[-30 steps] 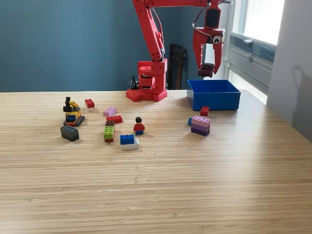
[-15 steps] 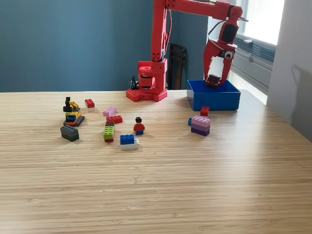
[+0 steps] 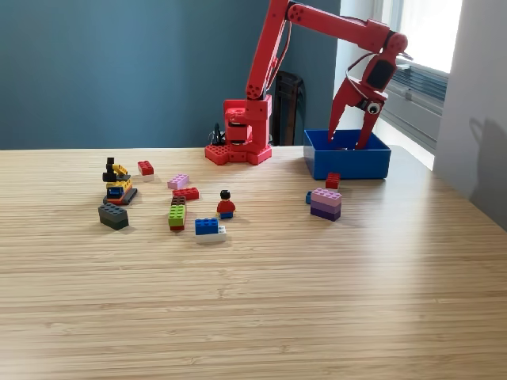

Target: Grasp a lego block and put it in the bin.

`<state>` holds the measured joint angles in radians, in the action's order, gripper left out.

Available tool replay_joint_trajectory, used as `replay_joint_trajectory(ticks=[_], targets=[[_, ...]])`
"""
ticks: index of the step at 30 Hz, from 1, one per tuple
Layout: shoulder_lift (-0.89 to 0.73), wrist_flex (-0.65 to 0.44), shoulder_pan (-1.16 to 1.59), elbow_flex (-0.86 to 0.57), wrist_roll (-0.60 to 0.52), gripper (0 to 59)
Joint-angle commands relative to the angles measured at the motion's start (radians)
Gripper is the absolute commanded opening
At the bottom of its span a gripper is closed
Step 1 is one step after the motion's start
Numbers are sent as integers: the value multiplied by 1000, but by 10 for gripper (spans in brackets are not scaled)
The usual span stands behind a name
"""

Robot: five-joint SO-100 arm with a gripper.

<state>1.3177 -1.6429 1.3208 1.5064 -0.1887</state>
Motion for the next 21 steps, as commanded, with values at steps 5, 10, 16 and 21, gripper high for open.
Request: replay_joint_trajectory(ticks=[5,10,16,21], targets=[[20,-72,6,-152,-12,237],[23,-138,-17,-394,-54,127],[23,-141,-126,-588,-106,16],[23,-141,-273,-623,-120,0]])
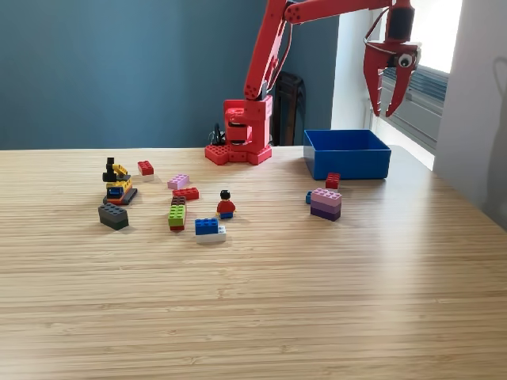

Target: Grasp a lego block and put it in the bin.

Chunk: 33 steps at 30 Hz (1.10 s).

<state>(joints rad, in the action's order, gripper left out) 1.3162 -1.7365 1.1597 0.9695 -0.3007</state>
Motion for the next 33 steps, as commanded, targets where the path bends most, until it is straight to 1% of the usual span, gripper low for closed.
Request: replay_joint_trajectory(ticks=[1,8,17,25,33], targets=[[25,-48,-141,-83,-6,0],[25,-48,-383,-35,28,0],[25,-46,-681,-8,137,0],[23,-44,-824,-5,202,0],[23,-43,-894,18,233,0]])
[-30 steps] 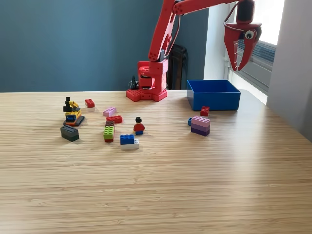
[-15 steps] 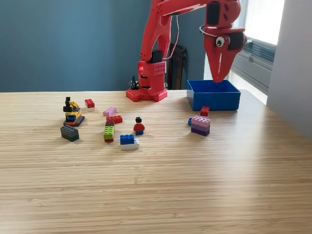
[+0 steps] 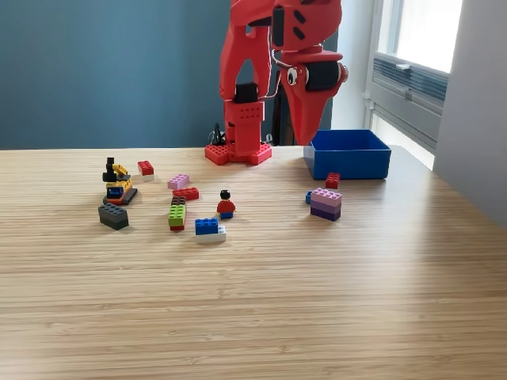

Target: Grasp a lego block and put it in the bin.

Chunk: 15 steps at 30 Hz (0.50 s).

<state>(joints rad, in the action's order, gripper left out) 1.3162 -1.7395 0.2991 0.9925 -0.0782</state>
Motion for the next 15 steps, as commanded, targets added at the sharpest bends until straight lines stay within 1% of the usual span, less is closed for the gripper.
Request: replay_joint_trajectory(ticks=[1,10,15], targets=[[23,-40,-40,-5,12,0],[23,-37,-149,9,60,0],[21,-34,-236,-23,107,0]])
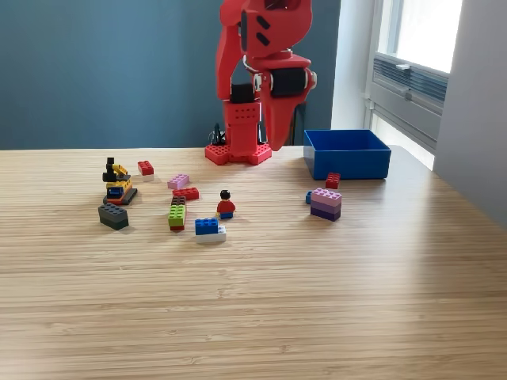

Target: Grasp a lego block and put it in the bin.

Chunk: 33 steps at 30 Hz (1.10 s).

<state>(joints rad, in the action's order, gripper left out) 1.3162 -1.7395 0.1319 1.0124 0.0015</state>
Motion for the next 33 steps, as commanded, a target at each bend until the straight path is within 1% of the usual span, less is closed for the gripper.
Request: replay_joint_trajectory(ticks=[1,6,13,18,22,24,26,33], targets=[[21,-34,-84,-49,37,0],[12,-32,-124,-58,81,0],[12,-32,-112,-44,81,0],[20,-32,-81,-14,94,0],[25,-29,-29,57,141,0],[31,-29,-2,63,149,0],[69,-23,49,100,176,0],[330,60,314,356,279,0]])
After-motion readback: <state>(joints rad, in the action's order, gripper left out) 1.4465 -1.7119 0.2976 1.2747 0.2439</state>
